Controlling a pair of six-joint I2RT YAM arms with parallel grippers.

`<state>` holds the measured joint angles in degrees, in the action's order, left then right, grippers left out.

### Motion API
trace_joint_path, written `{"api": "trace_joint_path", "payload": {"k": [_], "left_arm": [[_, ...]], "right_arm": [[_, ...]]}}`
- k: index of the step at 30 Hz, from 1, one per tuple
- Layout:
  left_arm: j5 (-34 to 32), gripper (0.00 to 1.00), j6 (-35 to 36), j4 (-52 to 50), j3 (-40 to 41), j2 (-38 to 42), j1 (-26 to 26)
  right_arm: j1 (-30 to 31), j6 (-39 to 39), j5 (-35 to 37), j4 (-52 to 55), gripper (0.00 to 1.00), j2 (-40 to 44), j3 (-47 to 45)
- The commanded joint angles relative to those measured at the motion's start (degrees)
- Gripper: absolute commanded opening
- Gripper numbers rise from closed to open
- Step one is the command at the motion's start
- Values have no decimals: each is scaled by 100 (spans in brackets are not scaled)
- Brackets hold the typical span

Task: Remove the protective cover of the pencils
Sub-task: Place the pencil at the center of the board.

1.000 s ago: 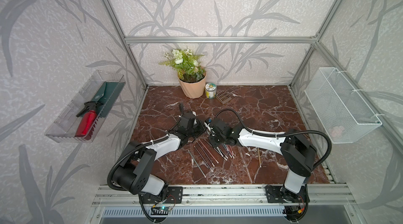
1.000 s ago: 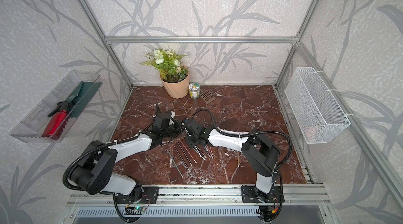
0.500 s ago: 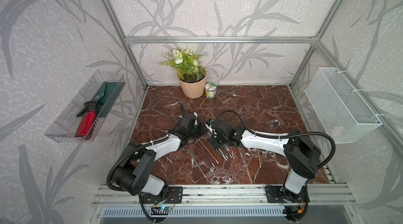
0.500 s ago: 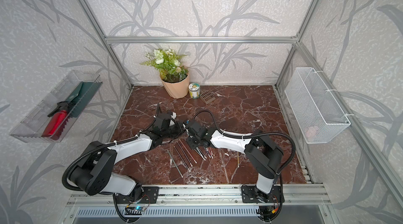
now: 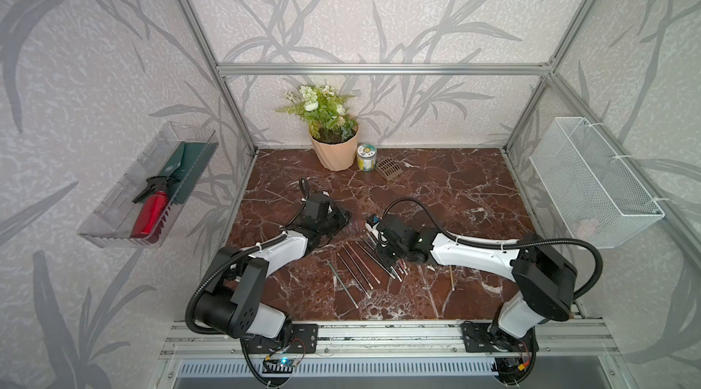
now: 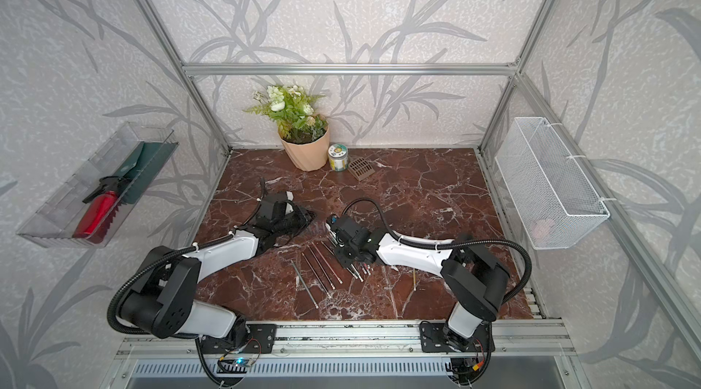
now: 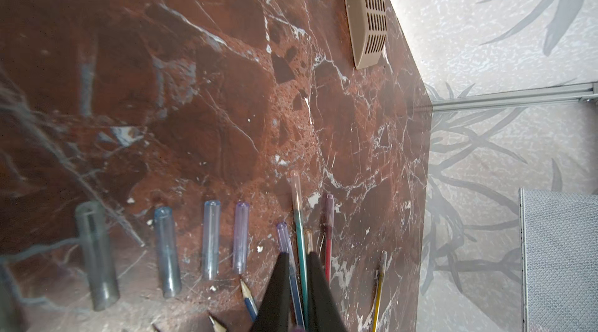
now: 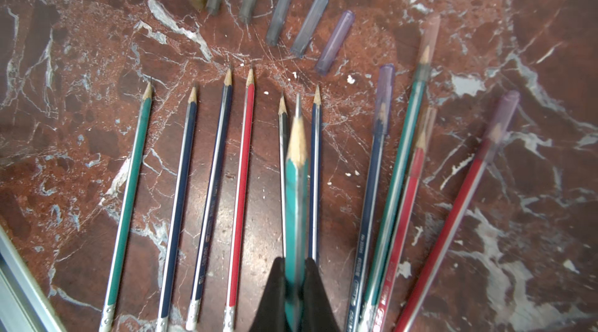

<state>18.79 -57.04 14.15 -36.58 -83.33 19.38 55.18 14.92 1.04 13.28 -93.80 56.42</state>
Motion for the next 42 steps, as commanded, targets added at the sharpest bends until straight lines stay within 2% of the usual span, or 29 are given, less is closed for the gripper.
{"api": "trace_joint_path", "payload": {"k": [1, 10, 21, 31, 42], "left_arm": [[-77, 0, 77, 44, 89, 117, -13], [131, 0, 21, 267, 43, -119, 48], [257, 0, -82, 327, -353, -802, 302], [277, 0, -115, 316, -502, -1040, 393], [347, 0, -124, 290, -661, -1272, 431]], "right_arm": [[24, -10, 282, 125, 0, 196, -21], [-117, -41, 735, 886, 0, -531, 658], [-130, -72, 555, 1005, 0, -1160, 1094], [-130, -89, 463, 1081, 0, -1428, 1316], [-130, -55, 432, 1103, 11, -1581, 1378]]}}
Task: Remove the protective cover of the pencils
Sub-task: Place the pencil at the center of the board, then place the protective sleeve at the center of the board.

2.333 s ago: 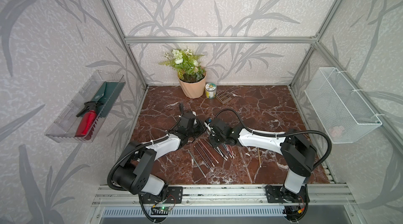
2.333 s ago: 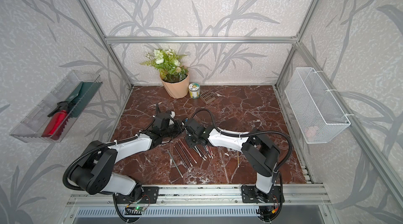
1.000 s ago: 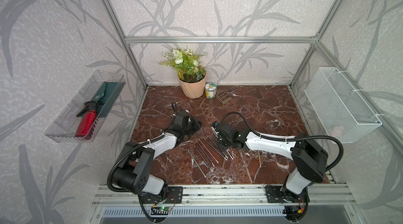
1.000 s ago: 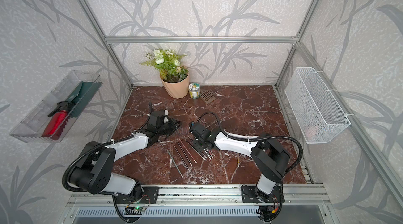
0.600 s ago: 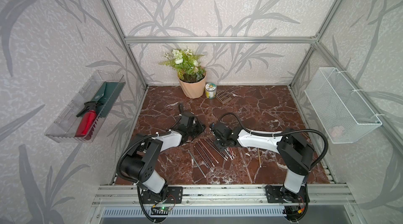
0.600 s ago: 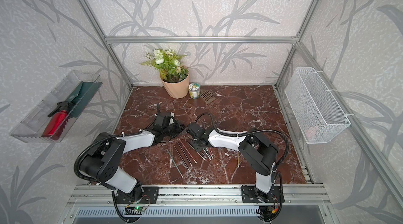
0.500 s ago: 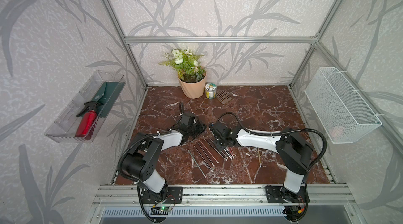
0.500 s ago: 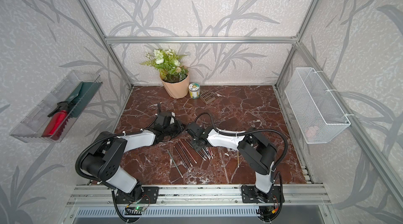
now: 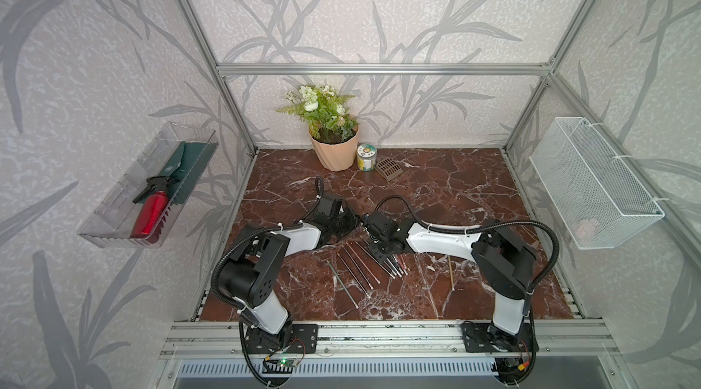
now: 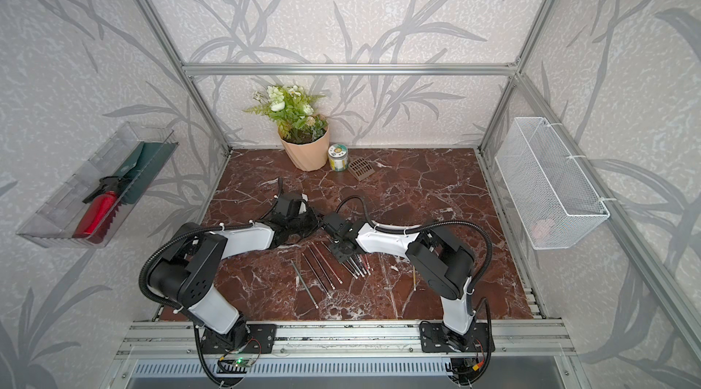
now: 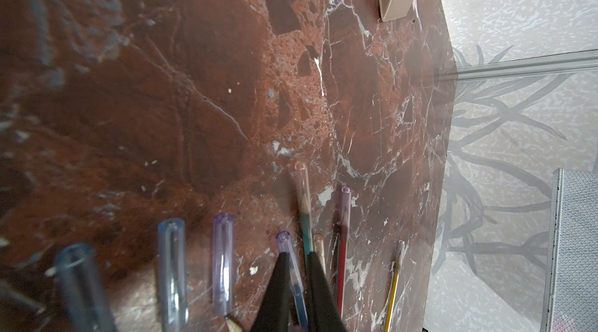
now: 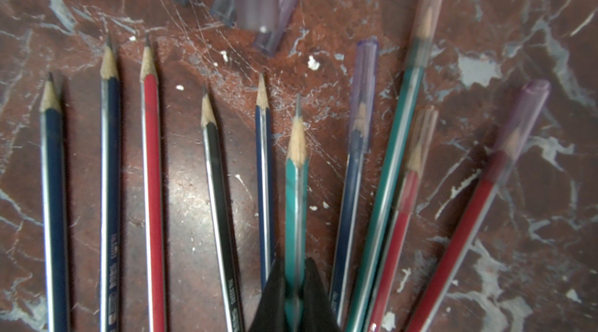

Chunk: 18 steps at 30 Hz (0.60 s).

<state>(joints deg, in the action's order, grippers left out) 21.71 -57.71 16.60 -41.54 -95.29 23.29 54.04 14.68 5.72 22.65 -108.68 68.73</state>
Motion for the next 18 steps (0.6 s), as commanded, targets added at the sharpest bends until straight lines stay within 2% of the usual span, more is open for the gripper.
{"api": "trace_joint_path", "payload": {"k": [1, 10, 18], "left_arm": [[52, 0, -56, 37, -173, -99, 44], [74, 0, -73, 12, -247, -235, 60], [-34, 0, -40, -492, -562, -520, 119]], "right_arm": [[-17, -33, -35, 167, 11, -82, 152], [-25, -3, -35, 145, 24, -5, 116], [-25, 44, -10, 5, 26, 401, -123]]}}
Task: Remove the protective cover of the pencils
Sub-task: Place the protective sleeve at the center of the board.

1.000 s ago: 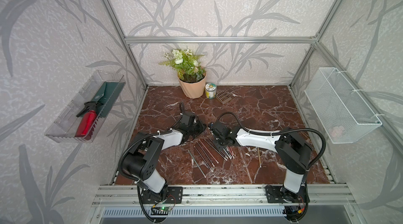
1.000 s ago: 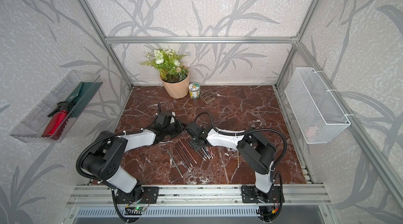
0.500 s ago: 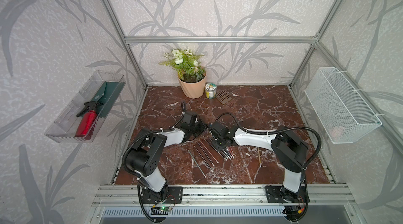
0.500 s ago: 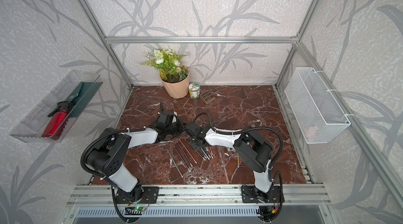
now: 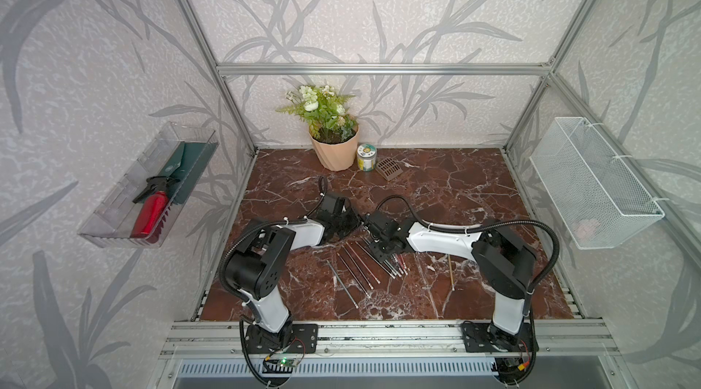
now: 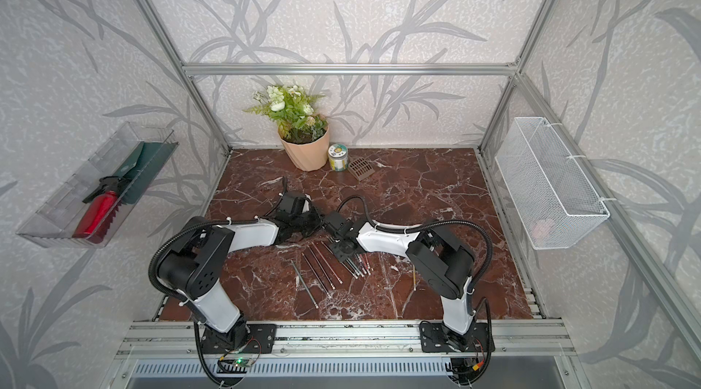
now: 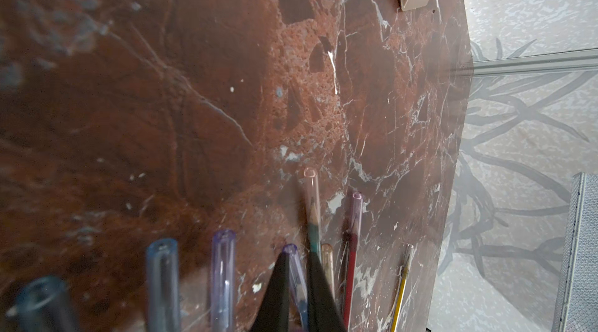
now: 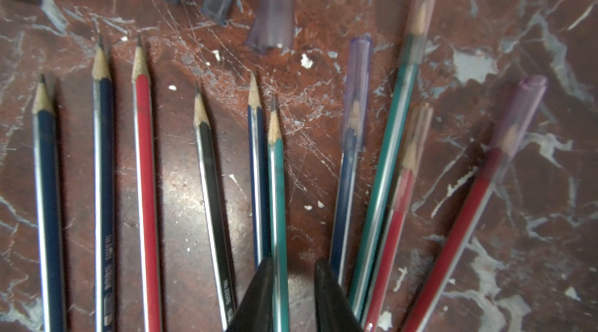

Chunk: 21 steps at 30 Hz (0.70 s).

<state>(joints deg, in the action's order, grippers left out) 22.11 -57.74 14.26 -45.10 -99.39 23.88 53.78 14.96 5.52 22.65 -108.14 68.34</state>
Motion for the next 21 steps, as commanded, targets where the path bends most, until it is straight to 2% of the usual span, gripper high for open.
{"api": "trace_joint_path", "payload": {"k": [1, 9, 14, 21], "left_arm": [[-82, 0, -28, -317, -247, -146, 77], [-224, 0, 67, -783, -511, -302, 139], [-285, 0, 107, -994, -617, -361, 152], [-329, 6, 164, -1126, -678, -393, 152]], "right_arm": [[3, 29, 47, -34, 27, 424, -144], [-110, 143, 138, -271, 28, 751, -505], [-173, 156, 72, -307, 27, 624, -482], [-228, 166, -13, -297, 26, 400, -378]]}}
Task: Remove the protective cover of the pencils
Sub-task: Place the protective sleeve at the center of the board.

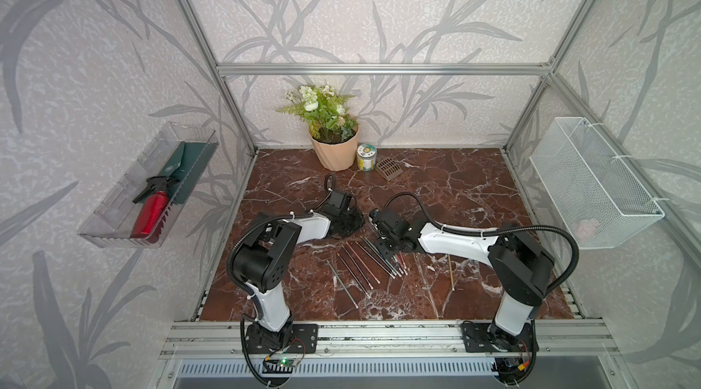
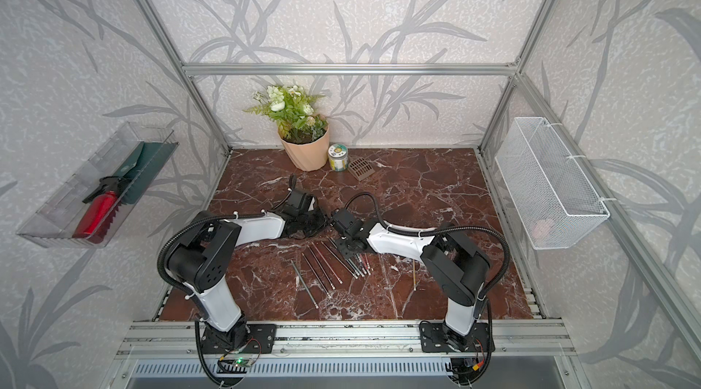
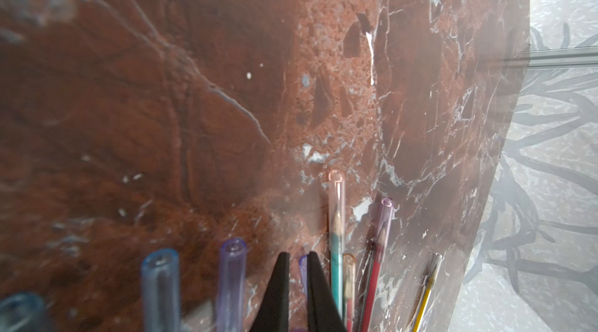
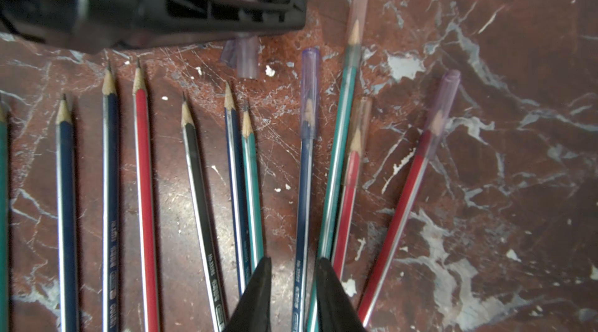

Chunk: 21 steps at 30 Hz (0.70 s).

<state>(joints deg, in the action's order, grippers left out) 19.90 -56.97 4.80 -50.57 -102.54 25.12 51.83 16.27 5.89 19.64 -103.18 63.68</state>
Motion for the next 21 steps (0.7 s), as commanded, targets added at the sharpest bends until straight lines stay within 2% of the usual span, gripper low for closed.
{"api": "trace_joint_path", "payload": {"k": [1, 8, 21], "left_arm": [[-112, 6, 84, -193, -146, -85, 24], [-119, 11, 111, -234, -176, -101, 29], [-82, 13, 103, -234, -195, -143, 35]], "right_arm": [[-41, 39, -60, 2, 26, -122, 92], [-43, 24, -97, 31, 25, -288, 191], [-112, 25, -140, 28, 25, -422, 251]]}}
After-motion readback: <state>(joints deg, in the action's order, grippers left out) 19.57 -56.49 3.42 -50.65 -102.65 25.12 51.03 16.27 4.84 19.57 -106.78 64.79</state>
